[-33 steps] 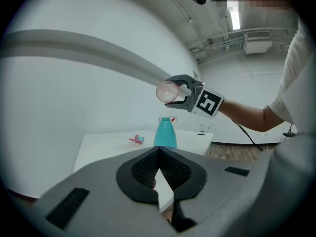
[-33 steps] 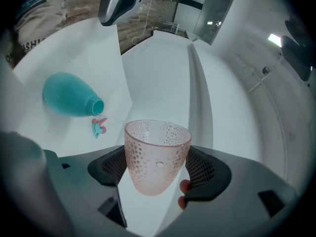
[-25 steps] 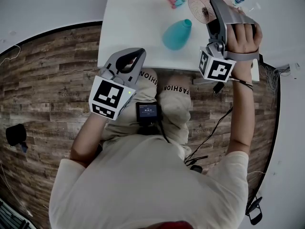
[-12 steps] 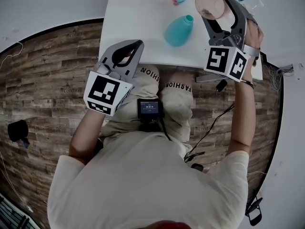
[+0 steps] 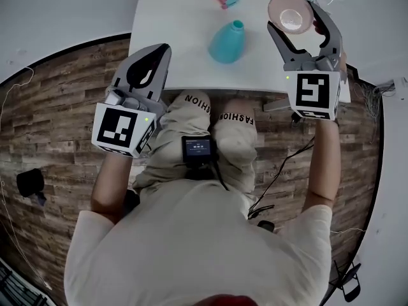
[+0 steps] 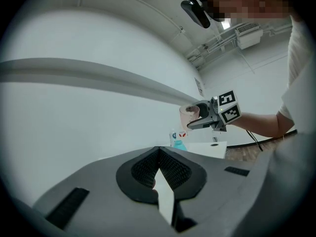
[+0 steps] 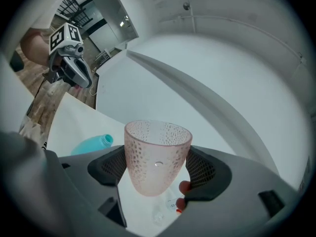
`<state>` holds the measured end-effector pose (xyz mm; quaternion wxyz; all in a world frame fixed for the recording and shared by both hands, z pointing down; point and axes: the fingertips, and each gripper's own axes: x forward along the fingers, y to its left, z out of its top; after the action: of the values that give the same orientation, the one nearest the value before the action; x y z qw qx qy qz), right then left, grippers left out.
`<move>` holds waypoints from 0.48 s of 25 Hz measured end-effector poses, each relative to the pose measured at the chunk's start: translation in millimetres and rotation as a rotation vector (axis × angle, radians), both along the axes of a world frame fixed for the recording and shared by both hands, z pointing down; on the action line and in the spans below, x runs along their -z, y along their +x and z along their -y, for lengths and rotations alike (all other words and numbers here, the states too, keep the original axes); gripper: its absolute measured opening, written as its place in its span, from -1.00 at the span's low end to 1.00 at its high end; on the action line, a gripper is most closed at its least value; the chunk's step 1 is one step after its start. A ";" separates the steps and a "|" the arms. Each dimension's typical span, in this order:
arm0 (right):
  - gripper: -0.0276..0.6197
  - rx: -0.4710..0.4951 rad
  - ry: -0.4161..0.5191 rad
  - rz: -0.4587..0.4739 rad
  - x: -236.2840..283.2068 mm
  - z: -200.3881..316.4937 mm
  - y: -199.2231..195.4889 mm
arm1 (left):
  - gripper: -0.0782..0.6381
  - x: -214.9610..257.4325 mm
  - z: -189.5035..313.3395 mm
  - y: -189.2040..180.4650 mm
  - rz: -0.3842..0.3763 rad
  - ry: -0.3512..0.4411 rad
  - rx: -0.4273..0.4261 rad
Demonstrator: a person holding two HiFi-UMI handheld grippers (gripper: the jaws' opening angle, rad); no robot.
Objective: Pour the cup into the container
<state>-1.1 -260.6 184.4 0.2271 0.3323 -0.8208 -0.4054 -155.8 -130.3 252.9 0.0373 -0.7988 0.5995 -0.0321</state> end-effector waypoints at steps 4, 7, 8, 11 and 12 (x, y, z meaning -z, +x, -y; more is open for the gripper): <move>0.24 0.004 -0.049 0.055 -3.1 0.7 10.4 | -0.75 6.4 -3.1 -2.0 0.005 0.008 0.019; 0.24 0.016 -0.093 0.107 -4.6 1.4 18.2 | -0.75 8.0 -4.7 -4.2 0.008 0.015 0.039; 0.24 0.018 -0.104 0.122 -5.2 2.0 20.7 | -0.75 8.0 -4.8 -5.1 0.010 0.016 0.044; 0.24 0.024 -0.129 0.163 -8.4 3.0 26.5 | -0.75 6.6 -5.1 -8.7 0.017 0.014 0.061; 0.24 0.027 -0.140 0.175 -10.4 2.8 28.0 | -0.75 5.7 -5.8 -9.7 0.017 0.012 0.067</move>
<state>26.9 -263.4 194.8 0.1717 0.3385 -0.8681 -0.3198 -165.5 -124.6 247.2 0.0461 -0.7777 0.6259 -0.0365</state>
